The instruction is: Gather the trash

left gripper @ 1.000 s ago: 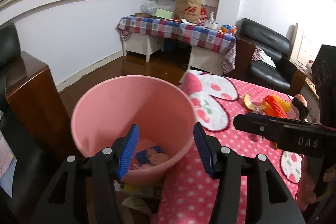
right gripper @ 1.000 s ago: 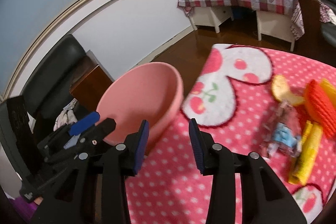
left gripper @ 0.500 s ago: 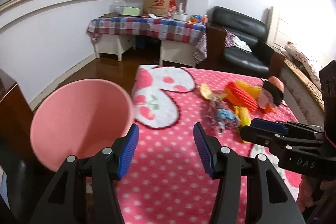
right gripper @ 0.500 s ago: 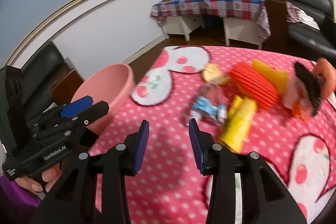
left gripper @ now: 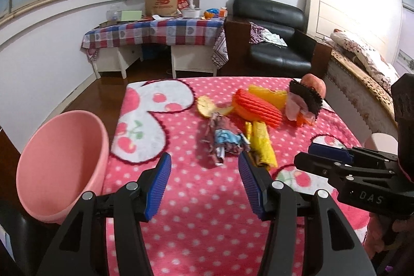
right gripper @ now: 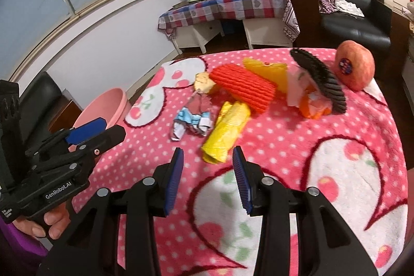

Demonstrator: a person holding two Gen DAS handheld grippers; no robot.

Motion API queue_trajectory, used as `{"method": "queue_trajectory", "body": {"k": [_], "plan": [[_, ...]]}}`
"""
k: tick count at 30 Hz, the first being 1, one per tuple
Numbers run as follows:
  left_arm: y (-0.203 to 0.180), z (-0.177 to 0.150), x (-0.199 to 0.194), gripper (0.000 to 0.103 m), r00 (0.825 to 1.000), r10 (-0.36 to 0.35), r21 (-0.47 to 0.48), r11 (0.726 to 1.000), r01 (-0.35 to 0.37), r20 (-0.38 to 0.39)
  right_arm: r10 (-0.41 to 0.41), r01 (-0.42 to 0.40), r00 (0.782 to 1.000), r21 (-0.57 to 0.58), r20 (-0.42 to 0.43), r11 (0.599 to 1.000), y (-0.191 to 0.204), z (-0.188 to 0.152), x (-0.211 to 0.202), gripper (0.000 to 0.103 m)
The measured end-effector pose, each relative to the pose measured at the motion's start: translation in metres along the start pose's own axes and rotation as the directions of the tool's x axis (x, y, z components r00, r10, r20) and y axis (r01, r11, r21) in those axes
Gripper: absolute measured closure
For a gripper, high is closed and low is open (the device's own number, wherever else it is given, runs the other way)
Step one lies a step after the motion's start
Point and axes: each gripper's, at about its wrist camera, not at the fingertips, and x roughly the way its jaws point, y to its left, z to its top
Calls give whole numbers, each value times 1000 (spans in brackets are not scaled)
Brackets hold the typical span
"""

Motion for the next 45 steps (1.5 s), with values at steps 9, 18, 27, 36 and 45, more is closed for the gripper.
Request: {"method": "queue_trajectory", "body": {"k": [9,18,27,36,45], "plan": [[-14,2,6,50,1000,-1,36,999,2,-18,-5,5,1000,23,9,1000,-14,-3,-4,63],[-24,3,10,50,1000,-7,60,998,8,-30,-10,9,1000,43,16,999,-23,-5,-6,63],[-30,3,13,50,999,-10,75,997,13,-40,-12,11,1000,62,19,998,-31,-7,-7,63],[-33,0,15,50,999,-15,84,996,19,-48,-12,10,1000,74,16,997,-35,-10,-7,63],[-35,-1,15,50,999,-15,84,996,20,-49,-12,11,1000,80,11,997,-37,-12,-6,63]]}}
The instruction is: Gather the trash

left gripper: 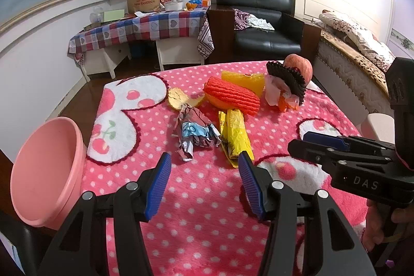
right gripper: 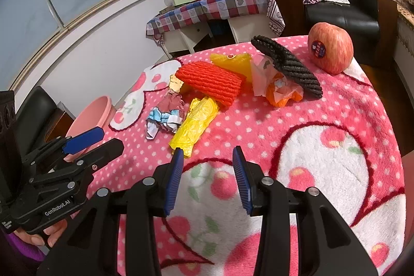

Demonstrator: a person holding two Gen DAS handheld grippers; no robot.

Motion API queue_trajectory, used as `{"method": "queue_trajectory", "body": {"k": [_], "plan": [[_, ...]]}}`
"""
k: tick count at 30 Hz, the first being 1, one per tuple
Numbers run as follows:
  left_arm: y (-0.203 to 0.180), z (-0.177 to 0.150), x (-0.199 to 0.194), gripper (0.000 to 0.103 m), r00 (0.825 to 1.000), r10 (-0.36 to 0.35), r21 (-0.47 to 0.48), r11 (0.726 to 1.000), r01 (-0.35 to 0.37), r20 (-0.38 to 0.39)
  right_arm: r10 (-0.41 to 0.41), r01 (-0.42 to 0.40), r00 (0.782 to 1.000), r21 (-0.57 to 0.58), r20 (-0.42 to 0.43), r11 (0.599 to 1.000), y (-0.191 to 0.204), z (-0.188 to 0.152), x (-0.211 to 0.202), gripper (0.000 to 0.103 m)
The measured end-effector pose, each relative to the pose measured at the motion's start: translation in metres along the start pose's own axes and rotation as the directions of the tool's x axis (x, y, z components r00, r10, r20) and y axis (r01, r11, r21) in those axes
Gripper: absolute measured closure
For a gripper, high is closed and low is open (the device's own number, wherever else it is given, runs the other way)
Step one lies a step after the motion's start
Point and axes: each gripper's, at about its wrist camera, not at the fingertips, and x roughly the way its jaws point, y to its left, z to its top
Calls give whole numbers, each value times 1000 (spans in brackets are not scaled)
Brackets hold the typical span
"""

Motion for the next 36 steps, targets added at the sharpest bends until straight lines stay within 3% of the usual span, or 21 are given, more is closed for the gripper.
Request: {"method": "queue_trajectory", "body": {"k": [18,28,36], "plan": [[-12,-7,4,50,1000,-15,12,1000,15,-7,-6,6,1000,24,-8,1000,-8,-4,1,63],[-23,-4,1,54,996,-85,41,996,85,-4,-31,32,999,90,-11,995,-32,-7,2,63],[-36,7,21,59,990,-141,62,988,142,-28,-36,37,999,117,-6,992,-42,-7,3,63]]}}
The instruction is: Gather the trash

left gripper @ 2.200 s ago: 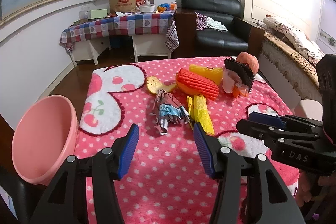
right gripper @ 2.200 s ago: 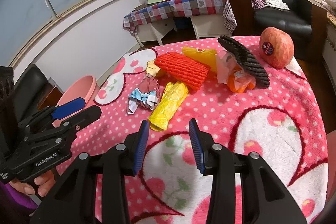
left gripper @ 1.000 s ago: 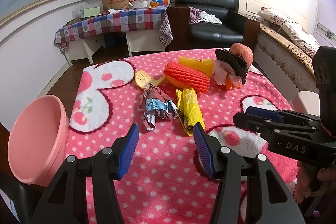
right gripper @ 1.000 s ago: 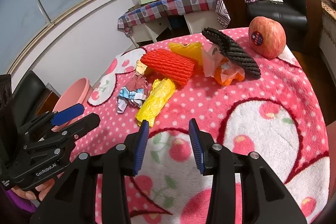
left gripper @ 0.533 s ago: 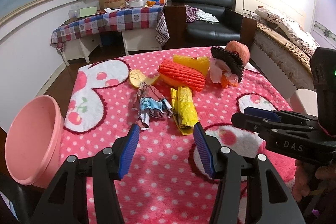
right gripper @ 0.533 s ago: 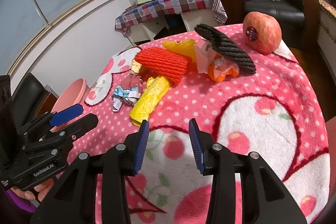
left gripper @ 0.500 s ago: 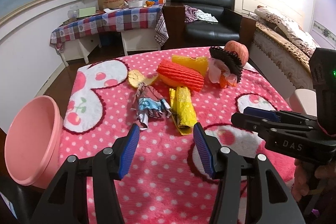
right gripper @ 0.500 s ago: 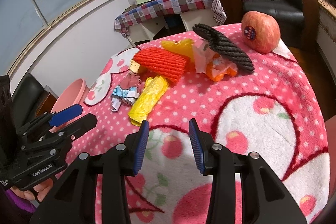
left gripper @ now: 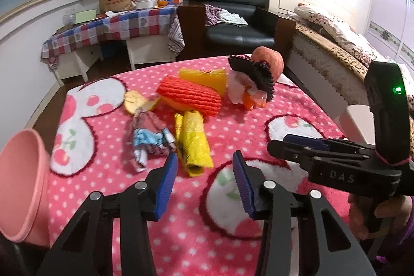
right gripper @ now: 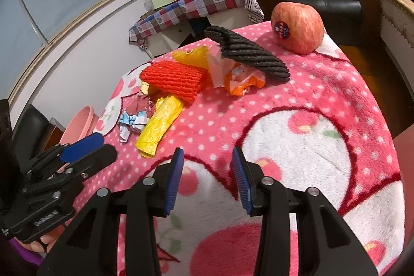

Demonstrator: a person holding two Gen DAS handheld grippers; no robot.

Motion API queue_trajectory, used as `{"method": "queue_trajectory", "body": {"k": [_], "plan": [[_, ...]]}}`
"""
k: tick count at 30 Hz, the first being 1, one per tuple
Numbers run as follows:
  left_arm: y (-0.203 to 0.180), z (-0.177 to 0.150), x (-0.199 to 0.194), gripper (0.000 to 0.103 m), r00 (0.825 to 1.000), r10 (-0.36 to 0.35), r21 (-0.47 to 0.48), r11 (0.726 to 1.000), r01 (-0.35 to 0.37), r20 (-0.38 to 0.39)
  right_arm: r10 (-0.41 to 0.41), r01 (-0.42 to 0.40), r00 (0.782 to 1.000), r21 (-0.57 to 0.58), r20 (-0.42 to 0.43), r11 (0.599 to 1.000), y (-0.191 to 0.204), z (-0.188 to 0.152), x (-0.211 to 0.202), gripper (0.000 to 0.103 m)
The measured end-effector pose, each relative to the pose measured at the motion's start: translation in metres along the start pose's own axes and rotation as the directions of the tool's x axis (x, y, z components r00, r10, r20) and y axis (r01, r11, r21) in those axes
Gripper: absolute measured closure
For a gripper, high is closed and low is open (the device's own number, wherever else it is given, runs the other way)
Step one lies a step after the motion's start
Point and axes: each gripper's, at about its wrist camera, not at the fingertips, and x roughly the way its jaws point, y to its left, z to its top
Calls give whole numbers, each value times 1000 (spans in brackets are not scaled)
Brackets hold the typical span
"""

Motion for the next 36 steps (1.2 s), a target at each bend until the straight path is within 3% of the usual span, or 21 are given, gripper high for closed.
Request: {"method": "queue_trajectory", "body": {"k": [4,7,11,14,18,23,30,36], "plan": [[-2,5,27,60,999,1,-3,1000,-1,-44,3,-4,1000,37,16,999,-10,3,-3,63],[-3,5,46,66,997,18,5,1000,-17,-77,8,-10,1000,87,25,996,-22,6,-4,63],[-2,3,58,90,994,14,-7,1000,-15,-111,2,-6,999,115,38,993,-31,10,-5,63],[2,3,51,95,995,-18,-29,999,15,-100,13,-19,999,134,44,991,-36,15,-3,63],[-1,-1,34,97,994,-69,-9,998,68,-86,28,-37,998,160,58,986,-41,23,-2,63],[-7,-10,13,97,993,-91,27,995,93,-69,-15,-2,992,129,127,992,-40,36,-15,63],[-2,-11,0,97,994,-100,-1,995,101,-51,-21,16,988,36,153,999,-28,57,-14,63],[1,-13,-2,97,993,-103,-19,995,102,-54,-81,94,981,-63,174,994,-16,72,1,63]]}}
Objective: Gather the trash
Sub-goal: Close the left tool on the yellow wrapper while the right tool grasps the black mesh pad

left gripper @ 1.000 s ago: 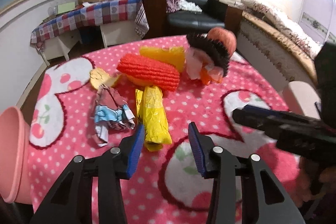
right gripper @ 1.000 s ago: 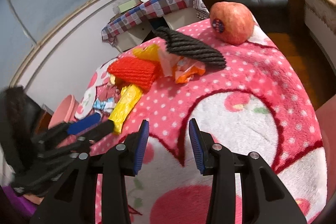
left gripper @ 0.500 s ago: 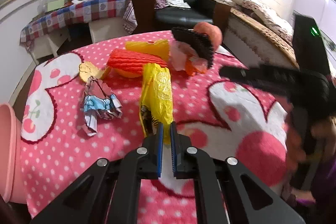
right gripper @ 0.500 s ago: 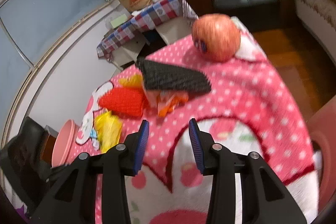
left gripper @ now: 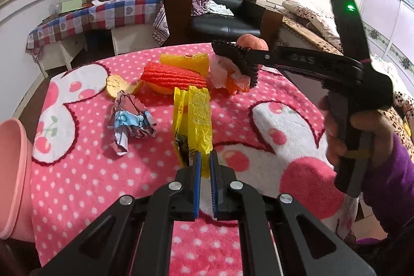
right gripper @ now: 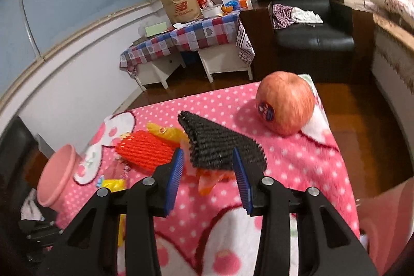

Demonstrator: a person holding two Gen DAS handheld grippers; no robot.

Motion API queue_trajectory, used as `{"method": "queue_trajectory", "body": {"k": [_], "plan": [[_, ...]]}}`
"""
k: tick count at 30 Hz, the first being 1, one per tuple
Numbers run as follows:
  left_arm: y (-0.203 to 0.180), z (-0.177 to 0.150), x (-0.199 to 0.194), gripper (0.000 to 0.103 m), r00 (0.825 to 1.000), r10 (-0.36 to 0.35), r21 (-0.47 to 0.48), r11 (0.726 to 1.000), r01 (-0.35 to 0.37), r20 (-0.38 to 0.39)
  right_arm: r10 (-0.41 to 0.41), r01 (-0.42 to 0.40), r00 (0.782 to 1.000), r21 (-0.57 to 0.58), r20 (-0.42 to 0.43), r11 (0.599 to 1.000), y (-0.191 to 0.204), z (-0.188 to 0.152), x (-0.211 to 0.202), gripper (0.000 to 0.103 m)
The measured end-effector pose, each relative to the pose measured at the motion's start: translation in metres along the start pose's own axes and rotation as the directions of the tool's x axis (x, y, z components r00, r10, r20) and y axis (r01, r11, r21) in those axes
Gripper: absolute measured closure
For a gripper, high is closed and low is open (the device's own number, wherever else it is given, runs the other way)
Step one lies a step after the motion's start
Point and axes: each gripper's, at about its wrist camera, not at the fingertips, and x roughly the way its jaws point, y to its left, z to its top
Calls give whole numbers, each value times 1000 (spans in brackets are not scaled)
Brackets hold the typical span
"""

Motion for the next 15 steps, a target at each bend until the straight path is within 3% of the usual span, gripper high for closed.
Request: {"method": "queue_trajectory", "body": {"k": [5,6,10,15], "plan": [[1,-2,0,97,1000,-3,-8,1000,3,-8,-43,43,999,-35,8,998,-2,0,9,65],[1,-2,0,97,1000,-3,-9,1000,3,-8,-36,37,999,-29,10,999,-4,0,9,79],[2,-1,0,97,1000,-3,-14,1000,3,-2,-17,17,1000,10,18,1000,-10,-2,3,92],[0,2,-9,97,1000,-3,-12,1000,3,28,11,-15,997,45,78,999,-14,-3,-21,93]]}}
